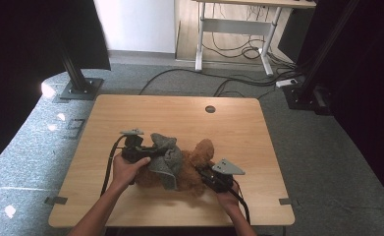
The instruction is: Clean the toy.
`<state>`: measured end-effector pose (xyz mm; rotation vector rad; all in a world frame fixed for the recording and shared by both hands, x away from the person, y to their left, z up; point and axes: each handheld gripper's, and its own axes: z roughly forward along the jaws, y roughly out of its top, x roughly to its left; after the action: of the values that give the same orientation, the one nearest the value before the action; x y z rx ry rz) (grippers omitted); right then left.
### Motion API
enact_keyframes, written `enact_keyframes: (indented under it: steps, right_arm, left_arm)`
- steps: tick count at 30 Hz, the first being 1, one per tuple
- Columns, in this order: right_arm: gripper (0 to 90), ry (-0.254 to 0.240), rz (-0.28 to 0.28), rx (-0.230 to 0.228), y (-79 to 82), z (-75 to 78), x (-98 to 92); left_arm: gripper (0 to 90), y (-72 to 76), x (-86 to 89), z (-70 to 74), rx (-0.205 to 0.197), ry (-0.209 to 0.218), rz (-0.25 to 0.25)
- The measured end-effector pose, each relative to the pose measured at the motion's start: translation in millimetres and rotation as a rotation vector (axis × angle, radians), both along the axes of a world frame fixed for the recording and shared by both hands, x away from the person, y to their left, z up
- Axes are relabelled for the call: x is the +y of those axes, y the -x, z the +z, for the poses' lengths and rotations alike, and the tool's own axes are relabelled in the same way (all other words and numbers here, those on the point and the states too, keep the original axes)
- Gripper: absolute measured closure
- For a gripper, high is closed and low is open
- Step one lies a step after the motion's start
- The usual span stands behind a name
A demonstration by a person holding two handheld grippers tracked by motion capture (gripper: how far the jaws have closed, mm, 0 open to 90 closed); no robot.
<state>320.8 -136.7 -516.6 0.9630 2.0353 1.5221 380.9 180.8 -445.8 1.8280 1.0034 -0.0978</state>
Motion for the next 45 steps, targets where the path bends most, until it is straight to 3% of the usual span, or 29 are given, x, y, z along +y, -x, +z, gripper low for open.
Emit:
enact_keyframes:
  steps: [6,15,24,27,33,39,43,45]
  right_arm:
    - [73.9,0.008,-0.018,0.004,-1.2,-2.8,-2.5]
    - [74.4,-0.003,-0.011,0.006,-0.2,-3.4,-2.1]
    - [74.3,-0.006,-0.007,0.012,-0.1,-3.4,-2.9]
    - [74.4,-0.009,-0.008,0.014,-0.9,-3.9,-3.4]
    - [74.5,-0.013,-0.013,0.017,-1.8,-4.5,-3.4]
    - [74.7,-0.011,-0.010,0.008,-0.6,-4.7,-3.2]
    - [74.8,-0.004,-0.010,0.004,0.0,-5.1,-4.4]
    - [74.8,-0.004,-0.008,0.005,-0.1,-5.2,-4.9]
  left_arm:
    - [77.2,2.5,21.5,-2.9,-0.013,0.002,0.056]
    - [76.9,7.2,51.8,-14.6,0.013,0.021,0.106]
    - [76.8,9.1,78.0,-13.5,0.008,-0.013,0.172]
    - [76.9,12.0,77.0,-9.6,-0.005,0.021,0.164]
    - [76.9,16.1,40.3,11.2,-0.064,0.042,0.077]
    - [76.8,5.7,-32.4,17.4,-0.074,0.043,-0.039]
    - [76.7,3.6,-81.0,13.4,-0.079,-0.013,-0.102]
    - [76.7,6.7,-97.6,7.2,-0.080,-0.063,-0.124]
